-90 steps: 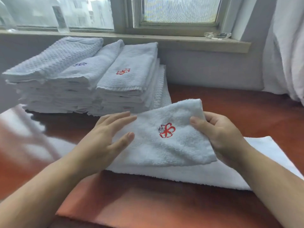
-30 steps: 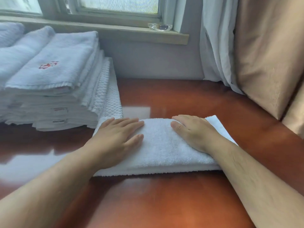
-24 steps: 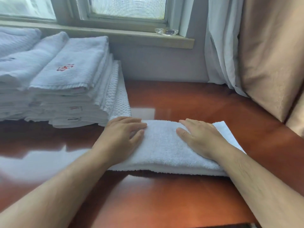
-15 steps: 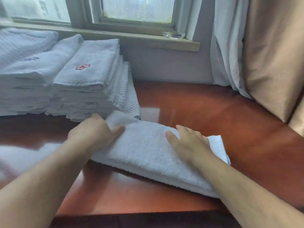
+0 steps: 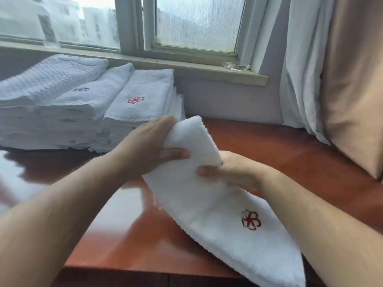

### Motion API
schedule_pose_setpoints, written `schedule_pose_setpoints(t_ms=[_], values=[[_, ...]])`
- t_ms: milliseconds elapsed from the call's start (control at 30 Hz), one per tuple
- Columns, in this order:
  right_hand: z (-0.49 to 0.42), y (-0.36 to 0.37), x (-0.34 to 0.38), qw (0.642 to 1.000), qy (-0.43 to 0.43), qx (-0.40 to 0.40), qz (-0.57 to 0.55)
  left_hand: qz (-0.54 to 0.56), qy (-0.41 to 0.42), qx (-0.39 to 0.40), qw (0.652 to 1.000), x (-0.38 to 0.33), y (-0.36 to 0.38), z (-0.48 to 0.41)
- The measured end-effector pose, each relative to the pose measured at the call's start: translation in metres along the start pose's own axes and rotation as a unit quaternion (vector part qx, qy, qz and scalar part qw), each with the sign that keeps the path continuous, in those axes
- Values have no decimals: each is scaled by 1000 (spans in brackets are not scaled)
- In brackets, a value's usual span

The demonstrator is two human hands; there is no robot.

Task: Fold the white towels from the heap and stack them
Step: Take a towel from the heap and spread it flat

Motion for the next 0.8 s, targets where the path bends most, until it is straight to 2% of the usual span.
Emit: schedule_pose_setpoints(t_ms=[100, 267, 433, 533, 600, 633, 667, 733, 800], values=[[-6, 5, 9, 1000, -12, 5, 26, 5, 16, 8, 1000, -5, -16, 1], [-11, 7, 58, 995, -93, -43, -9, -84, -38, 19, 996, -1, -48, -3], [-24, 10, 105, 987, -126, -101, -14, -156, -61, -65, 984, -7, -82, -7], [-27, 14, 116, 977, -155, -143, -28, -138, -64, -153, 976, -5, -101, 7], [-28, 16, 119, 968, -179, -175, -36, -49, -95, -191, 976, 7, -108, 26], [-28, 17, 121, 961, -191, -195, -44, 37, -129, -201, 970, 16, -108, 37], [-28, 17, 123, 953, -205, -214, -65, 148, -170, -199, 954, 23, -104, 48], [-31, 18, 127, 933, -218, -251, -136, 349, -226, -151, 897, 33, -80, 64], [-37, 21, 131, 911, -217, -282, -209, 438, -236, -104, 861, 36, -55, 78]])
Point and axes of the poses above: each hand's wrist, its own z-axis away from the middle knuckle, its own y-axis out of the palm, x = y × z, the point moved 4 cm from there along -z, towards the middle knuckle, and after that the axes turned 11 degrees about z, right-handed, at the moved point
